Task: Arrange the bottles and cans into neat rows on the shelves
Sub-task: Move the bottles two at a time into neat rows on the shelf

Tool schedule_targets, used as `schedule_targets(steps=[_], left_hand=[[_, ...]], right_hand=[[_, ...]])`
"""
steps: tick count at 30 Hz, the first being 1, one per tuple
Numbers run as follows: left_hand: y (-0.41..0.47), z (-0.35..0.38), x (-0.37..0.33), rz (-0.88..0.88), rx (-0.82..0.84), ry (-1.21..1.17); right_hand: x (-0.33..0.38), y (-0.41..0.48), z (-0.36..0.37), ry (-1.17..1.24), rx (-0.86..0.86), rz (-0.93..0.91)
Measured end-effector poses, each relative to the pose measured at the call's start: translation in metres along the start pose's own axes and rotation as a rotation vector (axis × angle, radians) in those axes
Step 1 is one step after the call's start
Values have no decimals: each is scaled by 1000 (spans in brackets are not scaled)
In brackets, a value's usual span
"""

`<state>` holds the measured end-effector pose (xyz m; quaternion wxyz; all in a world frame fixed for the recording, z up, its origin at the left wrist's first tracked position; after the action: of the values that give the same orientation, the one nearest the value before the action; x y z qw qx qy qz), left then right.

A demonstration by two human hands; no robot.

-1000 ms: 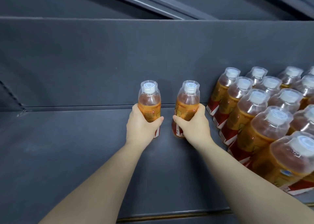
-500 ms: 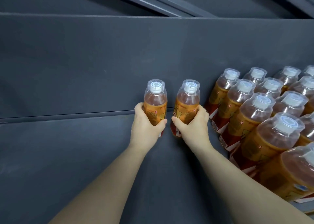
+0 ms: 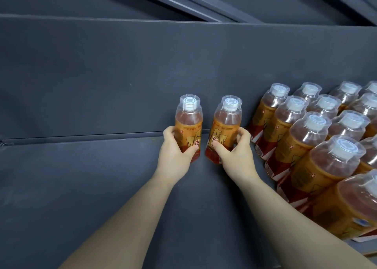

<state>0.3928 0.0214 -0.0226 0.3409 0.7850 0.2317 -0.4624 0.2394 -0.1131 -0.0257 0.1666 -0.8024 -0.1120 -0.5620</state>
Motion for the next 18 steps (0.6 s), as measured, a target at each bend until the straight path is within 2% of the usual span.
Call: schedule_targets(steps=[6, 14, 18], left_hand=[[2, -3, -2, 12, -21, 302], [2, 1, 3, 22, -4, 143], [-2, 8, 3, 16, -8, 126]], right_hand=[[9, 1, -1, -201, -142, -14], [-2, 1, 2, -68, 1, -5], [2, 0, 2, -182, -140, -10]])
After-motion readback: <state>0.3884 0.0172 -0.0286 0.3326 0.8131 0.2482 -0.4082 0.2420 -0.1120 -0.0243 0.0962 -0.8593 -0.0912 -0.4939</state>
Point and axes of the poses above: each hand's wrist, its own y-axis towards the middle knuckle, its own z-axis out of the palm, x = y × z, the point moved 9 cm from there along y, towards the middle knuckle, and after that the axes turned 15 degrees about z, right-handed, at the moved point
